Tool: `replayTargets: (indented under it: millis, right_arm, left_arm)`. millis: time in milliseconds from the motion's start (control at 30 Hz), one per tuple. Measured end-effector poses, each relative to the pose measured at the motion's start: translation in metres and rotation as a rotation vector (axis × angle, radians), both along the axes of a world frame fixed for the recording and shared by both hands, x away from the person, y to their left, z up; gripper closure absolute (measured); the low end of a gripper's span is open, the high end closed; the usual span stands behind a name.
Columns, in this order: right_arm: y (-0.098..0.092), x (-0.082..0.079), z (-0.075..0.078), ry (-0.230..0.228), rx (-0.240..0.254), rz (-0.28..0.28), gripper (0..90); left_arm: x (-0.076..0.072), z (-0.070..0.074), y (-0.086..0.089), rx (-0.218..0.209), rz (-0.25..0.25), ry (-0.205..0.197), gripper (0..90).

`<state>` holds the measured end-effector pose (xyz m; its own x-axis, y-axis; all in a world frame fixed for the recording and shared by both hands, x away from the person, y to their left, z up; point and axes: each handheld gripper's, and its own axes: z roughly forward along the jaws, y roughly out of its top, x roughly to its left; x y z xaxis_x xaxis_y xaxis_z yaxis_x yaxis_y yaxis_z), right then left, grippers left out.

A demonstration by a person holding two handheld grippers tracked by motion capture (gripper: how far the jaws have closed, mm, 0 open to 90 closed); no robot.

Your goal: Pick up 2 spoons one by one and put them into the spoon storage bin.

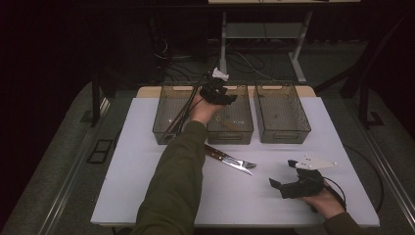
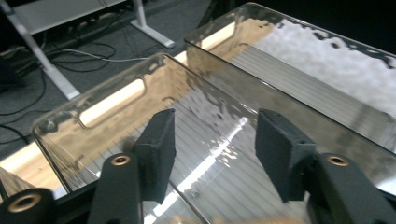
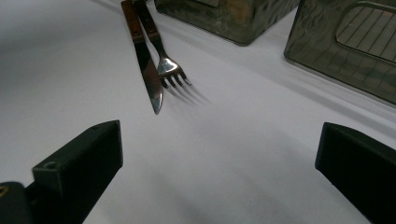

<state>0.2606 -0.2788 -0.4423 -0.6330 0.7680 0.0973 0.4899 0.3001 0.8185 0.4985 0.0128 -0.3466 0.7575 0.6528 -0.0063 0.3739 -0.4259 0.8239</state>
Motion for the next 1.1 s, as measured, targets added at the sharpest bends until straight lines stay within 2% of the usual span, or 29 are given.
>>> replayTargets:
  millis: [167,200,233,367,500,633,767,900,967,1100]
  right_arm:
    - [0.001,0.001,-0.001,0.005,-0.009,0.008,0.5]
    - [0.002,0.001,-0.001,0.009,-0.009,0.006,0.5]
    - [0.002,0.001,-0.001,0.009,-0.01,0.006,0.5]
    - [0.002,0.001,-0.001,0.01,-0.011,0.007,0.5]
    - [0.002,0.002,-0.002,0.016,-0.014,0.005,0.5]
    - [0.002,0.002,-0.003,0.017,-0.018,0.002,0.5]
    - [0.002,0.002,-0.003,0.023,-0.022,0.001,0.5]
    - [0.004,0.003,-0.004,0.024,-0.019,0.0,0.5]
    - [0.004,0.002,-0.004,0.038,-0.017,-0.004,0.5]
    - [0.004,0.003,-0.004,0.026,-0.021,-0.004,0.5]
  left_arm:
    - [-0.021,0.003,0.012,-0.045,-0.023,0.007,39.2]
    - [-0.027,0.004,0.016,-0.075,-0.023,0.018,37.9]
    - [-0.031,0.004,0.018,-0.084,-0.026,0.019,36.4]
    - [-0.05,0.008,0.031,-0.079,-0.06,0.025,31.3]
    - [-0.073,0.008,0.041,-0.065,-0.082,0.011,26.5]
    - [-0.097,0.001,0.052,-0.057,-0.105,0.008,21.6]
    - [-0.119,-0.01,0.063,-0.052,-0.119,0.003,21.1]
    - [-0.133,-0.026,0.069,-0.032,-0.121,0.006,29.9]
    - [-0.134,-0.033,0.07,-0.022,-0.119,0.009,37.5]
    - [-0.131,-0.051,0.067,-0.002,-0.126,0.039,55.9]
